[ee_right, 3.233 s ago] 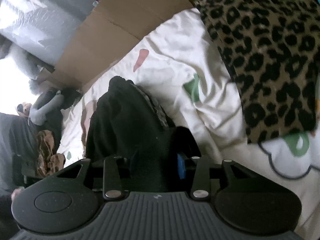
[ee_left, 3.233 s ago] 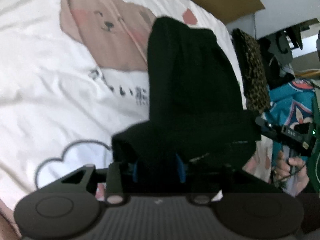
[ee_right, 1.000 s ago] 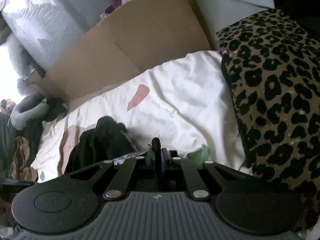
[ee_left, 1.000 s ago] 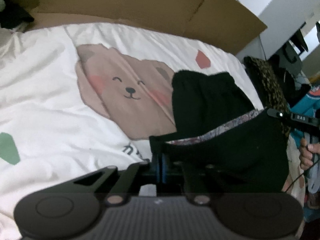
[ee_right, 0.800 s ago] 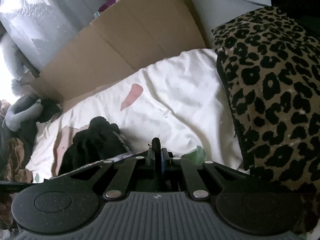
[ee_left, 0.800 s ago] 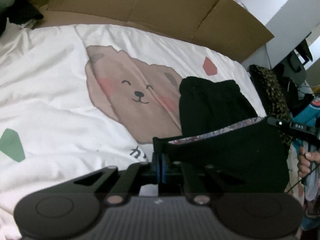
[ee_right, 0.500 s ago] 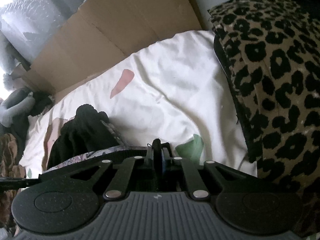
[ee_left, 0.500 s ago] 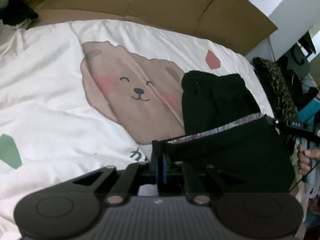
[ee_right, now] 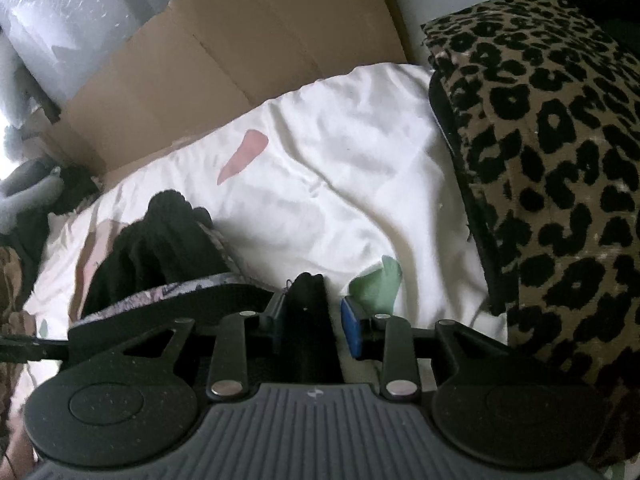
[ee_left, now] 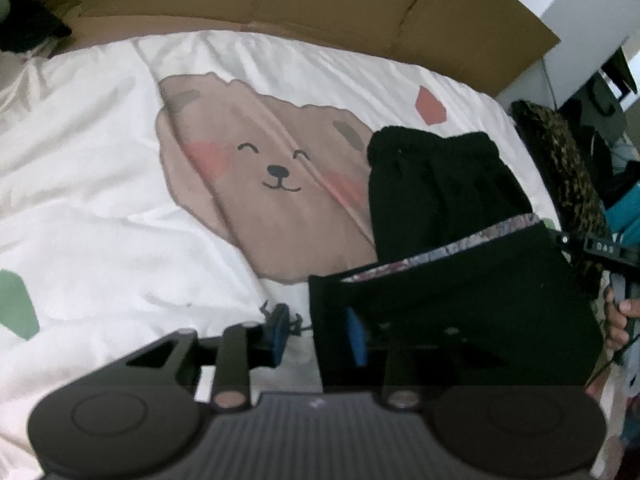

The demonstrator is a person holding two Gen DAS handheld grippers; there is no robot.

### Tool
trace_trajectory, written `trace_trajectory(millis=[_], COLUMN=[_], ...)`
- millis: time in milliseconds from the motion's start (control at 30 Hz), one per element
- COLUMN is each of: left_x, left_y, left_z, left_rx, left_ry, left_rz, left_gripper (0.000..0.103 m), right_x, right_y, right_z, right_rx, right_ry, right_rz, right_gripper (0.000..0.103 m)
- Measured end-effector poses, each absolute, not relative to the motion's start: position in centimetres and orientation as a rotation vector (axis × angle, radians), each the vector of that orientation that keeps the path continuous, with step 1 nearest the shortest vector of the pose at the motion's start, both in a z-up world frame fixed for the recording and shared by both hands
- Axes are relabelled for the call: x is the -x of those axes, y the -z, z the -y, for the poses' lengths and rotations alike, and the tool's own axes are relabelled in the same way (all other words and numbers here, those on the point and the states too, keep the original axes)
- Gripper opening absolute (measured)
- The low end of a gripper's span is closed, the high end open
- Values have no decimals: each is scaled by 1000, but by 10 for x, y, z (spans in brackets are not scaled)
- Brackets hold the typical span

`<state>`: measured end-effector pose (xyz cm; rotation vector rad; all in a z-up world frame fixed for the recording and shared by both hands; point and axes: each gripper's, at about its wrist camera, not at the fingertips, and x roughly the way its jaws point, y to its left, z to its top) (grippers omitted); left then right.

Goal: Fold clothes
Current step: 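Grasp the black garment's patterned trim edge with the left gripper while the right gripper grasps beside it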

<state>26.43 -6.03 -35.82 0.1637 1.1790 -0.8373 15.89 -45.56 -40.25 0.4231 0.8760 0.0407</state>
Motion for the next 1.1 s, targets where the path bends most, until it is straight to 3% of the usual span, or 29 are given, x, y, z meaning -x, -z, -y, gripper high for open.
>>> trace_trajectory(millis=[633, 1000, 1067, 1100], left_x=[-253, -248, -246, -245], left_y=[366, 365, 363, 362], left_z=[86, 85, 87, 88], left_rx=[-339, -331, -333, -333], left_ry=[864, 885, 878, 871], left_rz=[-1123, -1101, -1102, -1103], left_gripper=[38, 20, 15, 13], right_x=[-173, -174, -174, -173], right_y=[409, 409, 409, 409], right_z=[425, 415, 415, 415], right_rx=[-187, -158, -153, -155], right_ry=[-56, -13, -13, -17], right_rz=[-915, -922, -922, -920], right_gripper=[35, 34, 33, 27])
